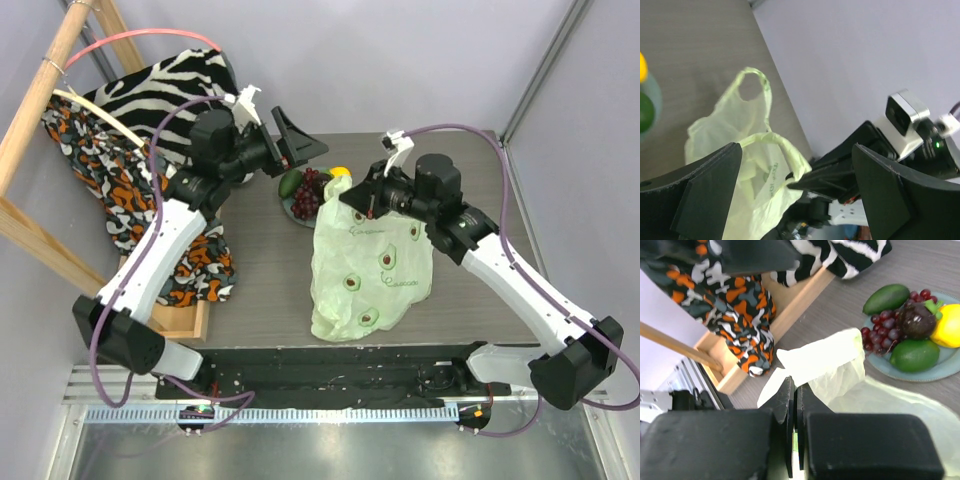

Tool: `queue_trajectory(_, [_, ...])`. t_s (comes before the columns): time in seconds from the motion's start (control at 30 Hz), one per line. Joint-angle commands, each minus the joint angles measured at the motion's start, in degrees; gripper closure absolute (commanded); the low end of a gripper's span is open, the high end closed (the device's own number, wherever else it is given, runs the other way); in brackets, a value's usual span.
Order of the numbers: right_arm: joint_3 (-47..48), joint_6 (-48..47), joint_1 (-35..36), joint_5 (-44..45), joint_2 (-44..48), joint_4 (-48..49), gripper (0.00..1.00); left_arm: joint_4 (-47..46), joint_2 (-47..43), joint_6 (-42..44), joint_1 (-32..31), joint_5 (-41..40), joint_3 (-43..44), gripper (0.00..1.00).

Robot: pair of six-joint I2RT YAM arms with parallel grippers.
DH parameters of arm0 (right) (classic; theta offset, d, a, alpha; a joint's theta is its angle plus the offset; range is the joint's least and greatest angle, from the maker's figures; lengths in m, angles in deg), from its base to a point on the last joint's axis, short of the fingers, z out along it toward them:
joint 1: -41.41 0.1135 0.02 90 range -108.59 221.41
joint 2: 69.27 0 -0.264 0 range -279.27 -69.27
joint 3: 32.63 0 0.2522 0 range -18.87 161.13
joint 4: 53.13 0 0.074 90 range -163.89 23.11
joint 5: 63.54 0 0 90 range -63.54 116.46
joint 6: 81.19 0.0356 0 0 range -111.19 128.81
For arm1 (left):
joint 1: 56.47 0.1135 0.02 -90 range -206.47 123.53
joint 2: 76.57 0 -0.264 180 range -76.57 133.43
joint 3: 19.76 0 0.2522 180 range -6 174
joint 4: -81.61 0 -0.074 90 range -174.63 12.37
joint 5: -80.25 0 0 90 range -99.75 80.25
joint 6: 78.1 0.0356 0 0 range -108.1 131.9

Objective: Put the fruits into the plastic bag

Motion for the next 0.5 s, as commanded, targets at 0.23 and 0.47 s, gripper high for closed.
queue_trajectory(0.23, [4.1,-8.4,6.2,9.3,-0.4,-2.8,0.99,15.0,6.2,-4.7,-1.1,12.0,7.5,0.04])
queue_trajectory(0.47, [6.2,-10.7,7.0,9.7,-2.3,-4.0,0.99,19.2,7.9,-4.3,-3.2,14.2,6.5,0.05])
